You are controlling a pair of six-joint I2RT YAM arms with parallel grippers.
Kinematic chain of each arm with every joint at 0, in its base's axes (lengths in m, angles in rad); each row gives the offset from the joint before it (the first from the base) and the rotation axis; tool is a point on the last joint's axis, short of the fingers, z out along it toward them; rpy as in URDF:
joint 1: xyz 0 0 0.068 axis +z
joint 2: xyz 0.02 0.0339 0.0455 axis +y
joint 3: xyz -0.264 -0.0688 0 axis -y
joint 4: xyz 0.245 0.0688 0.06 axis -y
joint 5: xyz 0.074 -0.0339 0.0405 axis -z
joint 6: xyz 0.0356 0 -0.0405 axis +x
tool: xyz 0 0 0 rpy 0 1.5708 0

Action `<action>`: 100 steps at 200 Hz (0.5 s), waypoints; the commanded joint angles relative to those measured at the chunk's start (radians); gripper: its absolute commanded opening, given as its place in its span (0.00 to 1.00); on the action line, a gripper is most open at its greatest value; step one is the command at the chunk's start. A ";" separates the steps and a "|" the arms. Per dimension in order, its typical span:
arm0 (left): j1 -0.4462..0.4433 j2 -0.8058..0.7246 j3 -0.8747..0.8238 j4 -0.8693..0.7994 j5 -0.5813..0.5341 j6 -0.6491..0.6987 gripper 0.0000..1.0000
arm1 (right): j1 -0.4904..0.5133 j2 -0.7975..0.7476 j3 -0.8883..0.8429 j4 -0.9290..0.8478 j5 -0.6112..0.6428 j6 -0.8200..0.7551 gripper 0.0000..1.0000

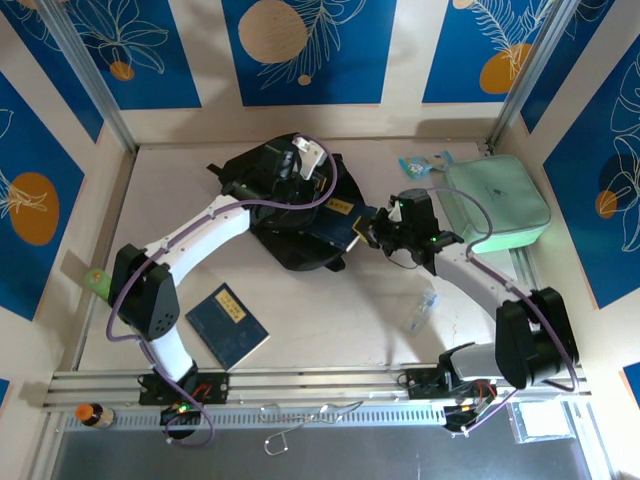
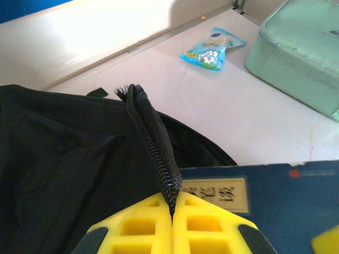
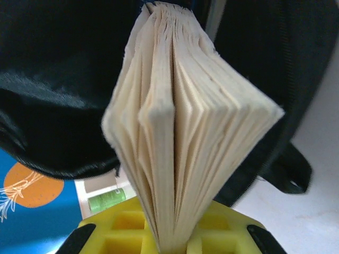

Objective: Pack the student bag

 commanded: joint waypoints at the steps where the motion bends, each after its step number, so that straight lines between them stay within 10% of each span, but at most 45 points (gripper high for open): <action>1: -0.004 -0.054 -0.008 0.088 0.057 -0.011 0.00 | 0.007 0.043 0.067 0.083 0.007 0.057 0.03; 100: -0.005 -0.077 -0.034 0.140 0.066 -0.048 0.00 | 0.055 0.457 0.355 0.041 0.138 0.148 0.03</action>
